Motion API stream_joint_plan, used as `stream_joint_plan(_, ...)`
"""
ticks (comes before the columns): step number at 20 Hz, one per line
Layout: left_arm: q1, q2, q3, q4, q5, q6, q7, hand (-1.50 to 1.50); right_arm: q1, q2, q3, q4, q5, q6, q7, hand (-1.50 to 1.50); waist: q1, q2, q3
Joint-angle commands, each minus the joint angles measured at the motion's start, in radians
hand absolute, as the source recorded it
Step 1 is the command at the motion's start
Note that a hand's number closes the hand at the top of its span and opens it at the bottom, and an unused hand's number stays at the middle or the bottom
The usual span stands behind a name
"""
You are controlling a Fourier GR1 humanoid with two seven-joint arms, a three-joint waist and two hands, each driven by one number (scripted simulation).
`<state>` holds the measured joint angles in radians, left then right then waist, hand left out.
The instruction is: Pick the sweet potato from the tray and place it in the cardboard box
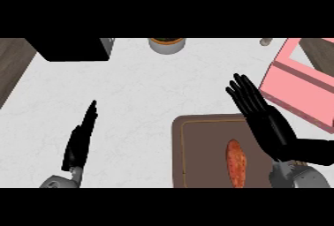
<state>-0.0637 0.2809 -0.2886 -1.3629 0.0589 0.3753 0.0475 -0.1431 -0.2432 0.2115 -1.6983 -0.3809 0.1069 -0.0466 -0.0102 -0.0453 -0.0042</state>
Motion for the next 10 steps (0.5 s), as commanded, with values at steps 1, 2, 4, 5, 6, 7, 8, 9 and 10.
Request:
stream_joint_plan(1, -0.002, 0.007, 0.044, 0.002, 0.005, -0.002, -0.043, 0.0, 0.023, -0.039, -0.049, -0.078, 0.074, -0.083, 0.037, 1.5, 0.003, 0.042, 0.003)
stream_joint_plan(2, -0.029, 0.017, 0.075, -0.006, 0.019, 0.016, -0.011, 0.0, 0.087, -0.036, -0.036, -0.099, 0.166, -0.169, 0.015, 1.5, -0.012, 0.038, 0.003)
stream_joint_plan(4, -0.002, 0.036, 0.126, -0.016, 0.05, 0.03, -0.019, 0.0, 0.106, -0.1, -0.117, -0.11, 0.263, -0.281, 0.052, 1.5, -0.029, 0.03, 0.0)
stream_joint_plan(5, 0.011, 0.034, 0.146, -0.012, 0.062, 0.042, -0.021, 0.0, 0.162, -0.127, -0.159, -0.115, 0.298, -0.321, 0.048, 1.5, -0.051, 0.025, -0.001)
stream_joint_plan(6, 0.019, 0.049, 0.167, -0.012, 0.072, 0.043, -0.02, 0.0, 0.162, -0.153, -0.211, -0.118, 0.343, -0.383, 0.069, 1.5, -0.058, 0.023, -0.003)
stream_joint_plan(7, 0.019, 0.026, 0.123, -0.004, 0.059, 0.032, -0.007, 0.0, 0.163, -0.39, -0.11, -0.018, 0.533, -0.207, 0.086, 1.5, -0.053, 0.036, -0.042)
stream_joint_plan(8, 0.024, 0.027, 0.155, -0.007, 0.078, 0.045, -0.009, 0.0, 0.239, -0.371, -0.174, 0.014, 0.569, -0.324, 0.141, 1.5, -0.087, 0.034, -0.02)
stream_joint_plan(9, 0.037, 0.015, 0.16, -0.009, 0.09, 0.048, -0.006, 0.0, 0.304, -0.23, -0.229, -0.007, 0.518, -0.473, 0.154, 1.5, -0.103, 0.027, -0.004)
stream_joint_plan(10, 0.045, 0.016, 0.175, 0.002, 0.108, 0.034, -0.02, 0.0, 0.35, -0.205, -0.22, -0.051, 0.557, -0.521, 0.134, 1.5, -0.086, 0.03, -0.002)
